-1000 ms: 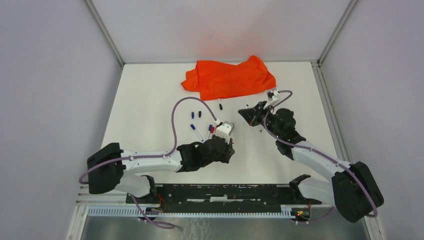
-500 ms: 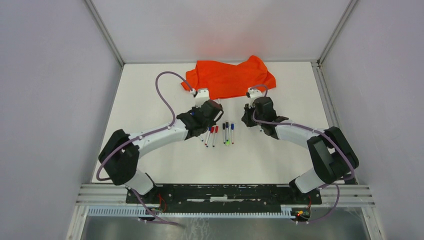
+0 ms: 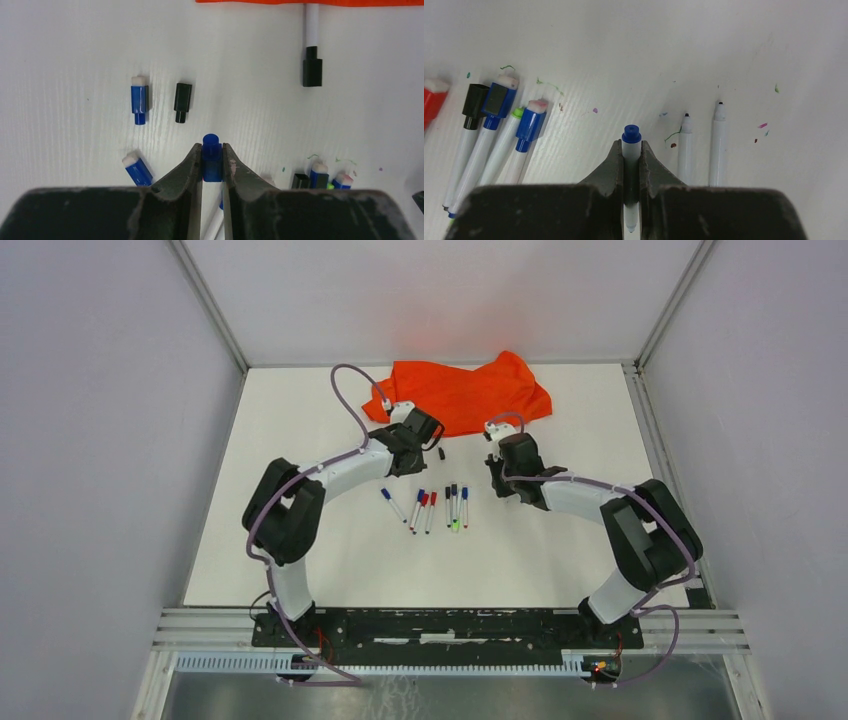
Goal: Open the pen caps
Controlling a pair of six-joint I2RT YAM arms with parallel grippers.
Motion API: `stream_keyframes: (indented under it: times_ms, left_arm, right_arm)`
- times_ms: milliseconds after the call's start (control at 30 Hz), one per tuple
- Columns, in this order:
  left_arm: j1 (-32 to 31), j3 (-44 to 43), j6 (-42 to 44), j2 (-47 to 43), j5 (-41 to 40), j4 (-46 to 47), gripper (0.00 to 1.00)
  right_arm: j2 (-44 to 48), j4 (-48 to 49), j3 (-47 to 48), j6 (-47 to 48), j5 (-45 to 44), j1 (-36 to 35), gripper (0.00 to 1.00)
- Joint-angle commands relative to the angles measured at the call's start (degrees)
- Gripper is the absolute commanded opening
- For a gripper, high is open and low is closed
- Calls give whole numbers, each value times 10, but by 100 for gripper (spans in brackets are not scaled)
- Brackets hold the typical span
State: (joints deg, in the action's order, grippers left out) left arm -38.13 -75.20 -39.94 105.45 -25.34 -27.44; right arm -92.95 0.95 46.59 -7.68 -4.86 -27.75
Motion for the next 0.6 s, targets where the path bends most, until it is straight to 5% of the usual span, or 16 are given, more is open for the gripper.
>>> stream_keyframes:
  times_ms: [0, 567]
  left_arm:
    - [22, -31, 30, 35, 15, -15, 20]
    - [45, -88, 49, 112, 25, -18, 26]
  right_arm:
    - [-11, -7, 17, 17, -18, -3, 0]
    - [-34, -8, 1, 51, -57, -3, 8]
